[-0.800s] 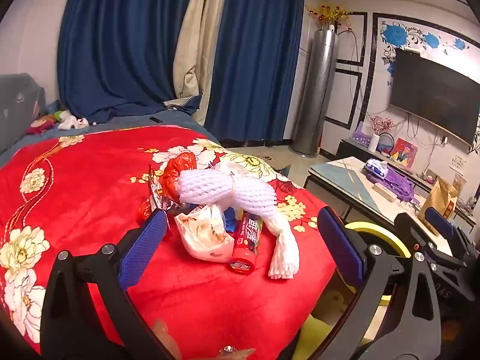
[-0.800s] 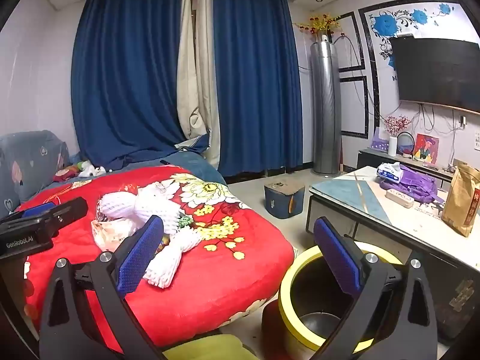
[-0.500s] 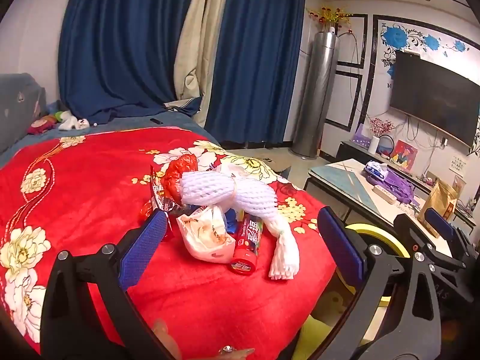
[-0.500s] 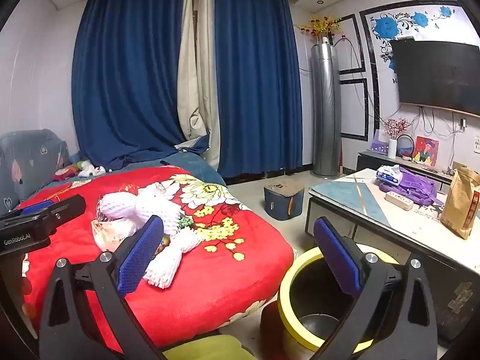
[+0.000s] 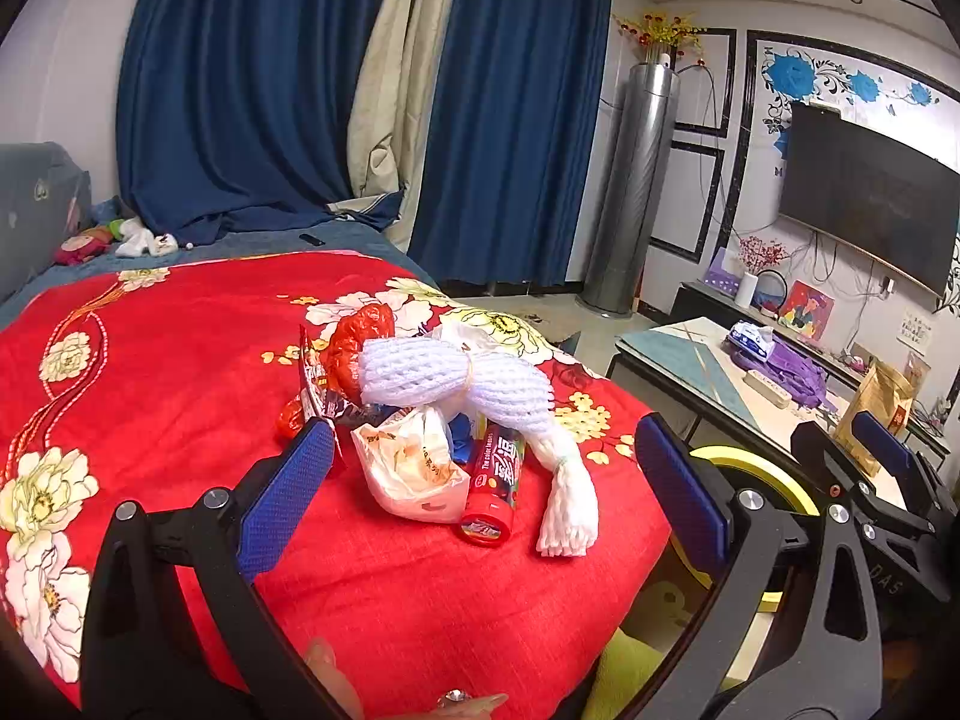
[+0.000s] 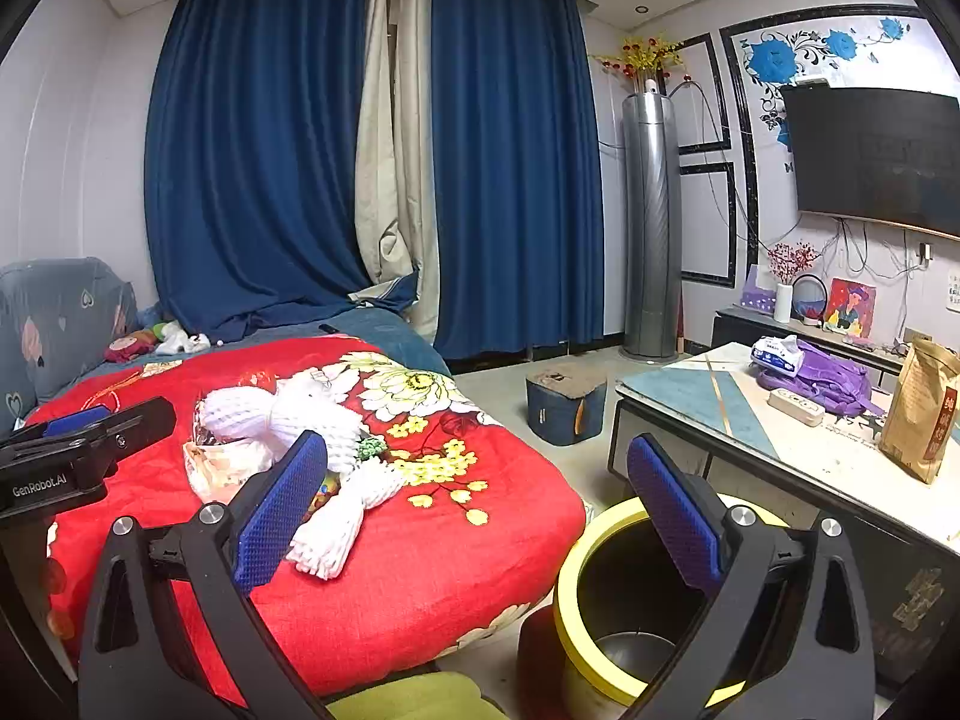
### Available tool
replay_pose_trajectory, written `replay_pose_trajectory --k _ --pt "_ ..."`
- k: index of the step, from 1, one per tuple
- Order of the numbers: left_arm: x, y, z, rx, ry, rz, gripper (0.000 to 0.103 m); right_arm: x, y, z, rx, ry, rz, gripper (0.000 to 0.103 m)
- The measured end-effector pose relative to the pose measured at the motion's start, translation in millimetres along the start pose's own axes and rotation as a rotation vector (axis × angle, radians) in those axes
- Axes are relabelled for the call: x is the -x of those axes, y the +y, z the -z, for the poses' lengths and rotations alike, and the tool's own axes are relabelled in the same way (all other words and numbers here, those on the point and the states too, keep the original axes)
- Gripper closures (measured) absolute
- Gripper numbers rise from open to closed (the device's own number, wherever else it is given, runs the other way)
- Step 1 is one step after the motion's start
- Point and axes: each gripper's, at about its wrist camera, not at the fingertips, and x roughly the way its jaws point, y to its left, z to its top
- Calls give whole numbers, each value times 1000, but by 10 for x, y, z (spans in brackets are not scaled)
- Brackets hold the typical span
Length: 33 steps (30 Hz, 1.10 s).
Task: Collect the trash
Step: 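Move both grippers toward the white foam mesh nets on the bedspread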
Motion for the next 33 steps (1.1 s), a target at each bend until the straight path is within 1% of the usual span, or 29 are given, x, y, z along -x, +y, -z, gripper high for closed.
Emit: replay_pose_trajectory --k 26,33 --pt "-37 -19 52 7 8 -3 11 14 -35 36 1 -1 2 5" --pt "-82 40 44 20 10 -7 11 25 -63 32 3 3 -4 5"
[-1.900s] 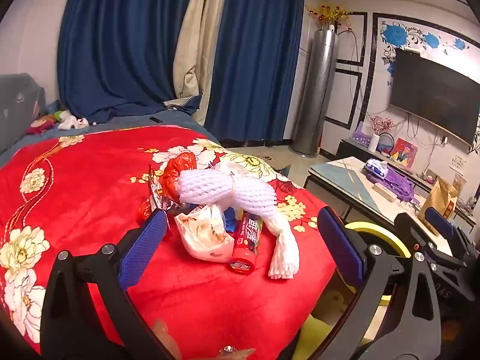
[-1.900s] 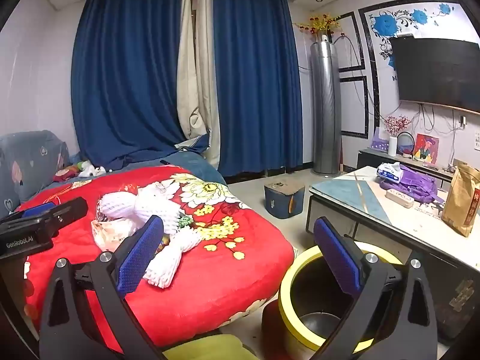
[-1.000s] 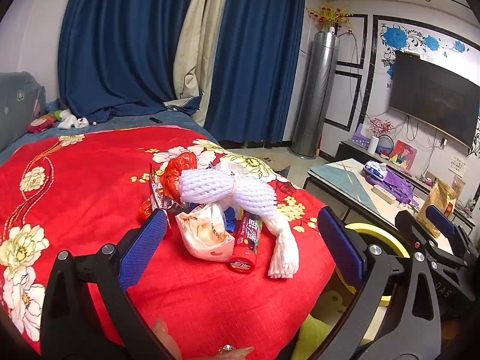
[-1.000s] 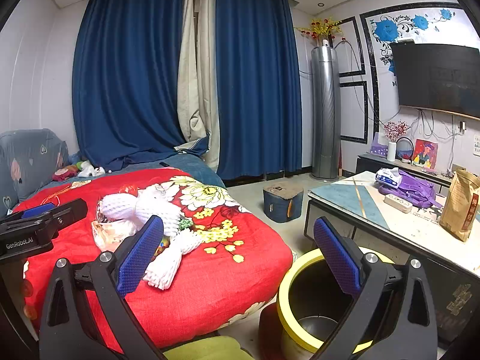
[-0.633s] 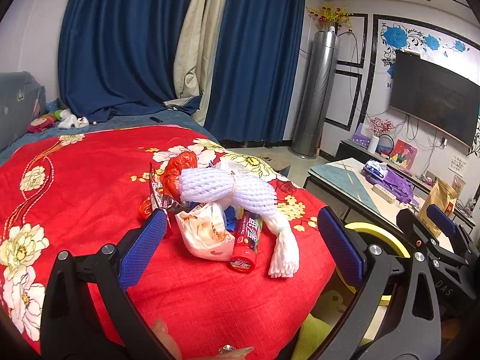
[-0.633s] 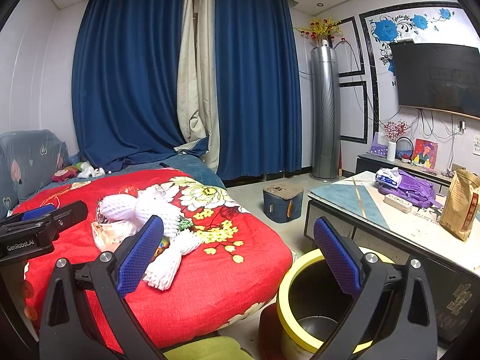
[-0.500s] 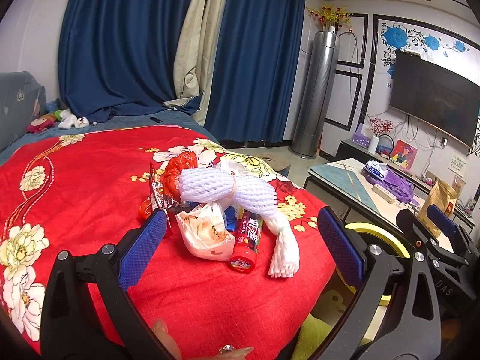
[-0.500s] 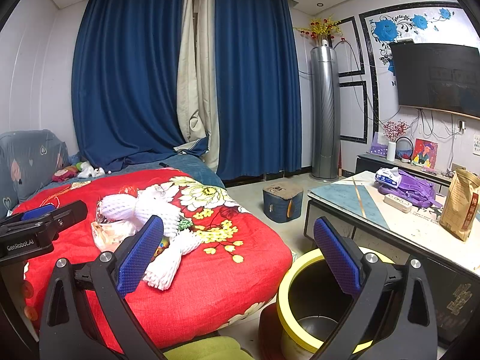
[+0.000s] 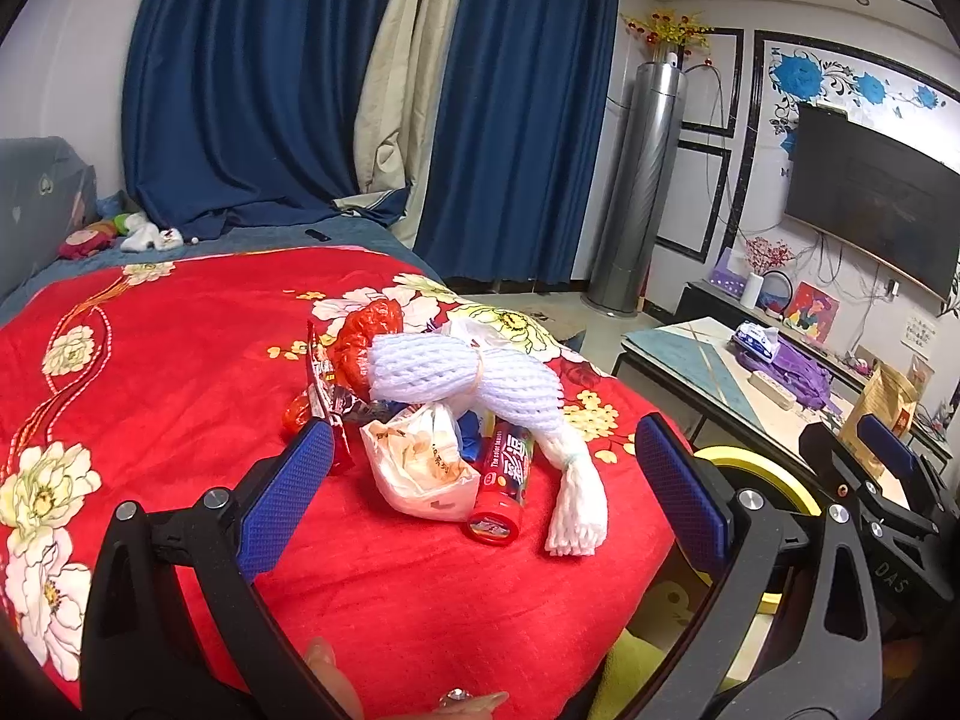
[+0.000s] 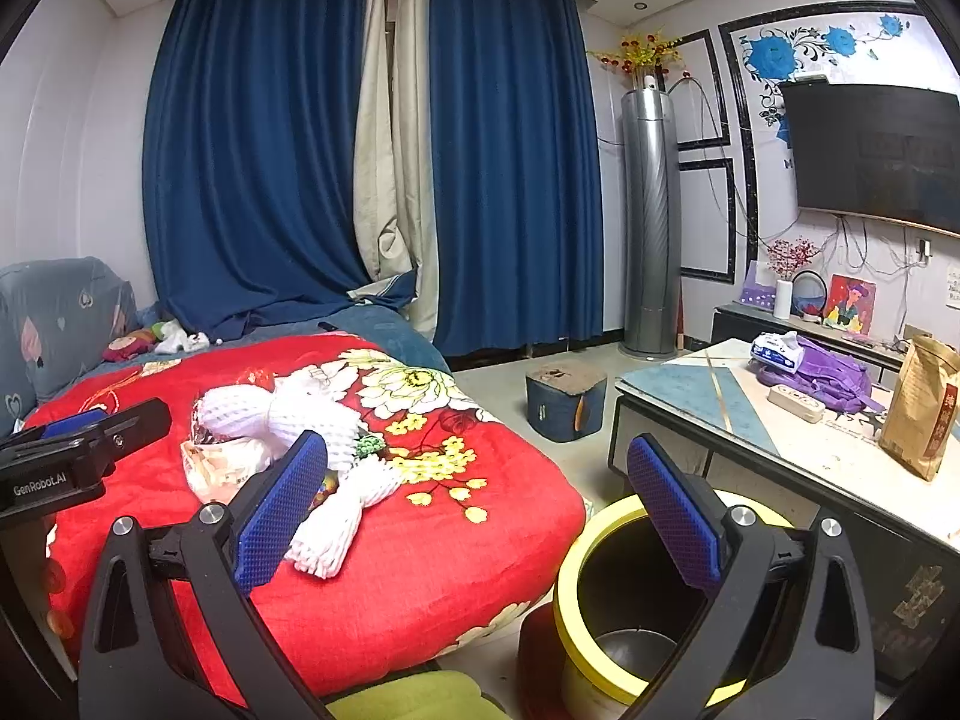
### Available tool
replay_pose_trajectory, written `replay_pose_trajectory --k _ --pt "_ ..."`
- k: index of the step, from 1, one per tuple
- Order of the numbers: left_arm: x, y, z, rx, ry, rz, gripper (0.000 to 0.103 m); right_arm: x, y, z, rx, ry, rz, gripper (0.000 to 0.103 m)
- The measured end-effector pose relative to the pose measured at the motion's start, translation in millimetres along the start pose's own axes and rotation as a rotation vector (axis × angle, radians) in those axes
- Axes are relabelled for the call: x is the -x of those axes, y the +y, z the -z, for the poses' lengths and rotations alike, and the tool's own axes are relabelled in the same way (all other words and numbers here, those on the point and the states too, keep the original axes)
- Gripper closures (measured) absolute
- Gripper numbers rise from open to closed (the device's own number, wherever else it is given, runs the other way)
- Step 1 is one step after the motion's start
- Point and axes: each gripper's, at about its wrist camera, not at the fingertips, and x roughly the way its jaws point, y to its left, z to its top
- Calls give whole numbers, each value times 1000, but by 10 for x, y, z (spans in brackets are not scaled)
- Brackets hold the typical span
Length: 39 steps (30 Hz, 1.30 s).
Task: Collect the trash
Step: 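Move both grippers toward the white foam mesh nets on the bedspread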
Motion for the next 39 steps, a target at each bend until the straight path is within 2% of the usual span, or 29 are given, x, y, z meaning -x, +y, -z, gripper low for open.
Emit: replay_pose_trajectory --k 10,18,25,33,39 --pt "-48 224 -69 56 3 -15 11 -72 179 26 66 16 -95 5" --pt "-124 514 -141 117 41 -19 11 -240 411 19 100 53 -157 5" --pt "-224 697 -256 127 42 -14 11 -583 567 55 97 169 -181 5" --pt "-421 665 -424 91 52 -4 11 -946 651 106 75 266 -198 6" --pt "-736 560 -520 57 119 44 11 -1173 637 178 55 331 -194 6"
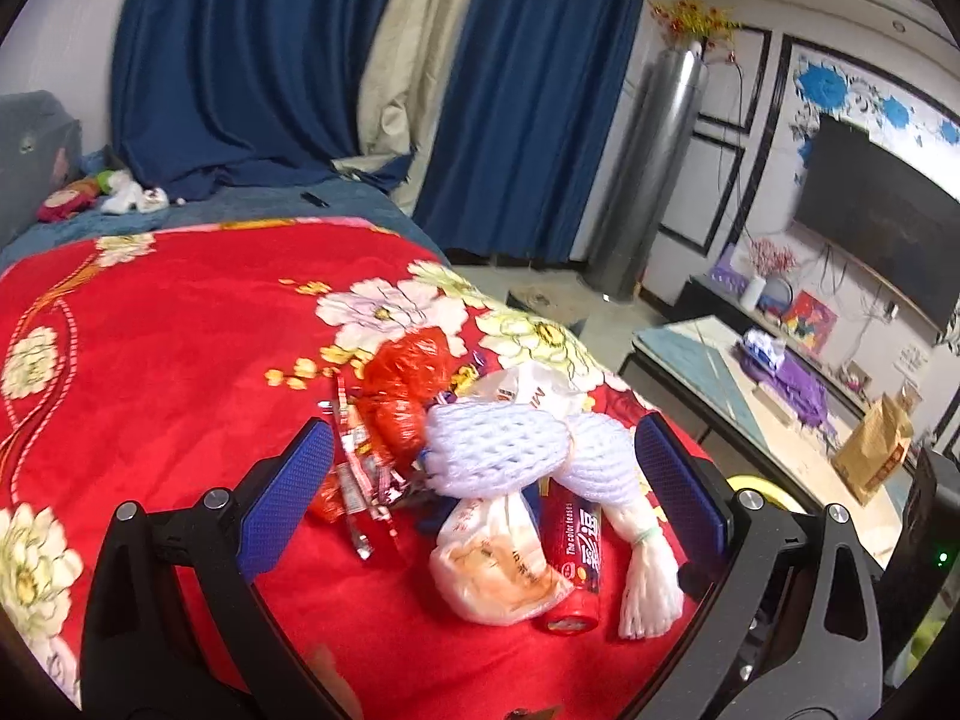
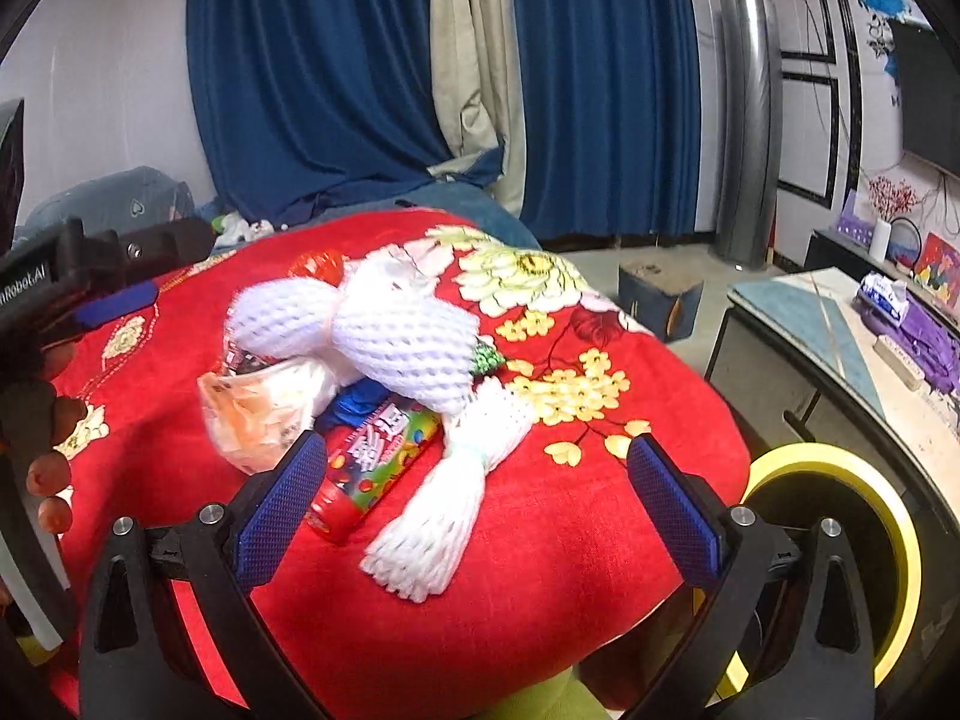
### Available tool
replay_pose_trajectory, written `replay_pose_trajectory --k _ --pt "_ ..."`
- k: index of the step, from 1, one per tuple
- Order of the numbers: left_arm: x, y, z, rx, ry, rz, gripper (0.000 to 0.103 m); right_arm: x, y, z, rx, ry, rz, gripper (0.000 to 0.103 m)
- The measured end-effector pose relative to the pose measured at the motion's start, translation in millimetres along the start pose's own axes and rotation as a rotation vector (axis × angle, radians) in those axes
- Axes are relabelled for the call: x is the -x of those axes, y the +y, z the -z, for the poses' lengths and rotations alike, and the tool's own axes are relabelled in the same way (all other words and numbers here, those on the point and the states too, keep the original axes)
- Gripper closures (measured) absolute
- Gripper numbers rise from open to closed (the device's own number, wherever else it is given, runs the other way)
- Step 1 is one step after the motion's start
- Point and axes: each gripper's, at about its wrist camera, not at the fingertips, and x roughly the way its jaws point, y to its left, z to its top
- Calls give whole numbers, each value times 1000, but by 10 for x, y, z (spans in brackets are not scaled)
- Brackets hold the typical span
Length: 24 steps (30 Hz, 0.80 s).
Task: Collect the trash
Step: 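Move both grippers toward the white foam mesh nets on the bedspread, then close the left gripper on the mesh net while the right gripper closes on the mesh tassel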
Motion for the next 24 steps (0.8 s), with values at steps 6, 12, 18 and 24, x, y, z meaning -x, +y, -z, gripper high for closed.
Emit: replay_pose_trajectory --k 6,12,18,24 --pt "-361 96 -24 43 103 8 11 -243 -87 52 -48 80 -22 6" --pt "-509 210 -1 103 134 50 11 -433 -164 124 -115 179 -94 27" --pt "-565 206 74 114 161 66 29 -512 -240 229 -169 241 -140 48" --pt "-482 191 101 126 145 76 55 -482 -304 240 -190 243 -153 58"
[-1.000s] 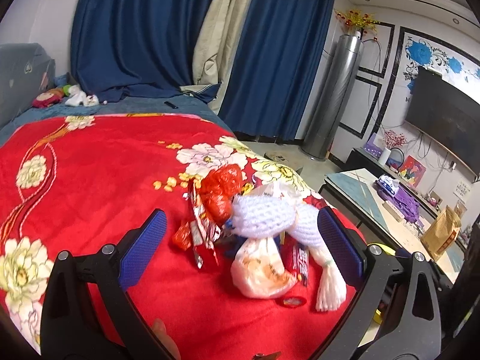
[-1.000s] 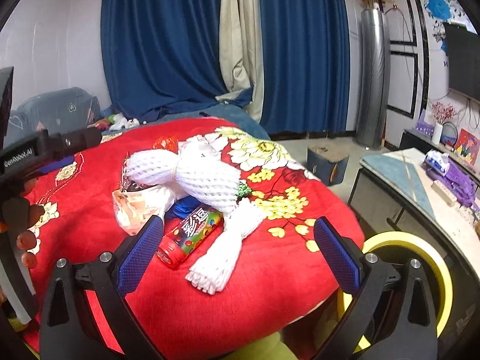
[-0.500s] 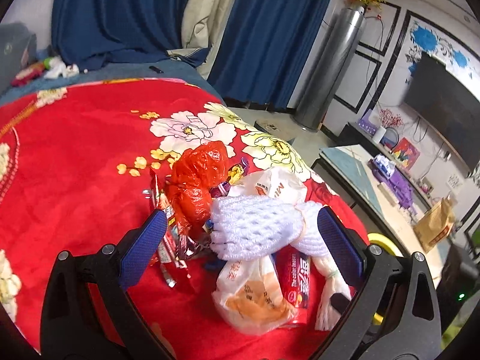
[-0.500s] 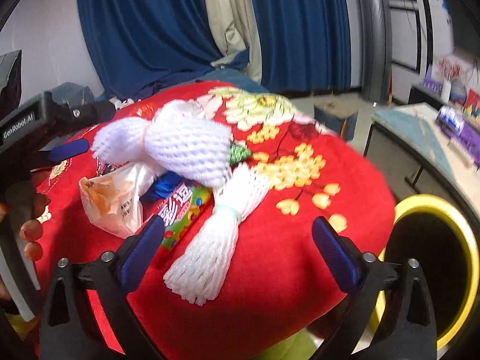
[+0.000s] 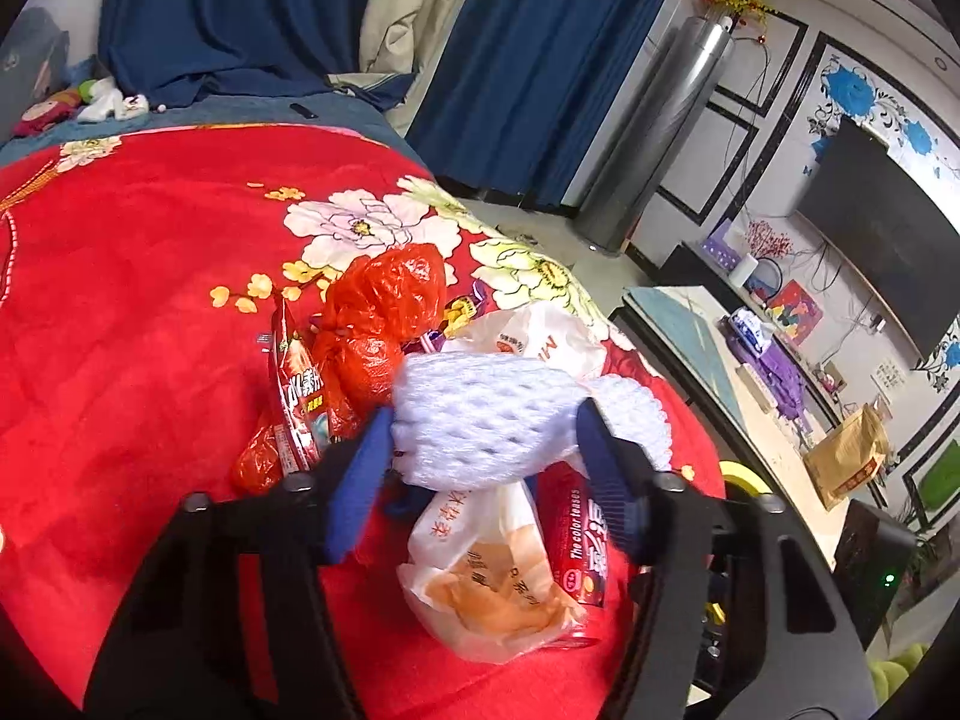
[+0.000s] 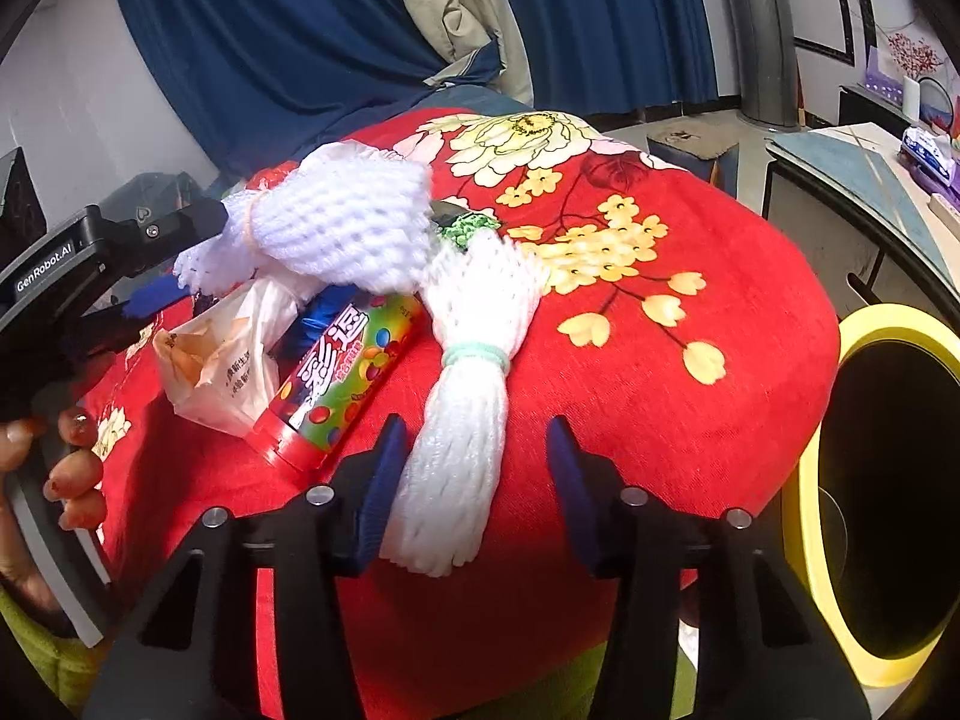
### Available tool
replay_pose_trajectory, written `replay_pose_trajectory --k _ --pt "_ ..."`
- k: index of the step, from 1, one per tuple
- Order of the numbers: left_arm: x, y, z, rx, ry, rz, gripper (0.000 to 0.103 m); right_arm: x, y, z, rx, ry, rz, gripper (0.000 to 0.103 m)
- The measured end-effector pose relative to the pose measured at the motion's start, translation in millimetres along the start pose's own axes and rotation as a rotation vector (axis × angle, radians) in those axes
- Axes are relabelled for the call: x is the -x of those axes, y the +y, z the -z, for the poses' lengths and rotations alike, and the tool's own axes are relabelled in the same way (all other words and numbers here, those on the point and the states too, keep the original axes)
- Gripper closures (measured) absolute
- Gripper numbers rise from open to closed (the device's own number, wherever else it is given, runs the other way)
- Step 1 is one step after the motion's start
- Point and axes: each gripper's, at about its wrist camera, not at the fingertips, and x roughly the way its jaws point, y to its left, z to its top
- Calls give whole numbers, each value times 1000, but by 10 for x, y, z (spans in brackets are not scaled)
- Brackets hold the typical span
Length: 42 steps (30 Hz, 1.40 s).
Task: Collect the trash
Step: 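Close the left gripper on the mesh net while the right gripper closes on the mesh tassel, then lift both held mesh nets and carry them over the yellow-rimmed bin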
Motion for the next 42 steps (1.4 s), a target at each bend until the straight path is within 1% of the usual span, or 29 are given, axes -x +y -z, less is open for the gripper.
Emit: replay_pose_trajectory --k 1,2,4,5,6,7,10,15,22,28,33,42 --pt "13 -8 4 -3 -2 0 61 14 -3 6 -1 -2 0 59" --pt "28 -17 7 -6 -4 4 64 18 -6 7 -2 -4 1 60" --pt "57 -30 14 -10 -13 10 76 26 -19 6 -2 -6 0 65" --pt "77 -36 17 -11 -19 11 79 30 -23 8 0 -6 -1 66" --pt "106 -47 23 -14 -27 17 84 35 -25 13 3 -6 -4 69" --pt "142 -60 27 -19 -37 28 87 45 -25 18 7 -7 -6 72" --pt "231 -133 29 -46 -61 59 92 67 -16 22 23 -14 -3 76" --pt "400 -263 5 -87 -111 86 94 163 -11 1 43 -54 15 81" --pt "520 -433 10 -134 -150 106 94 414 -117 -73 33 -130 36 83" --pt "551 -559 43 -163 -154 123 94 660 -299 -126 13 -189 73 83" --pt "538 -706 81 -191 -151 139 94 869 -485 -136 2 -243 128 83" --pt "410 -1087 205 -274 -119 177 94 1267 -977 -100 -74 -326 235 83"
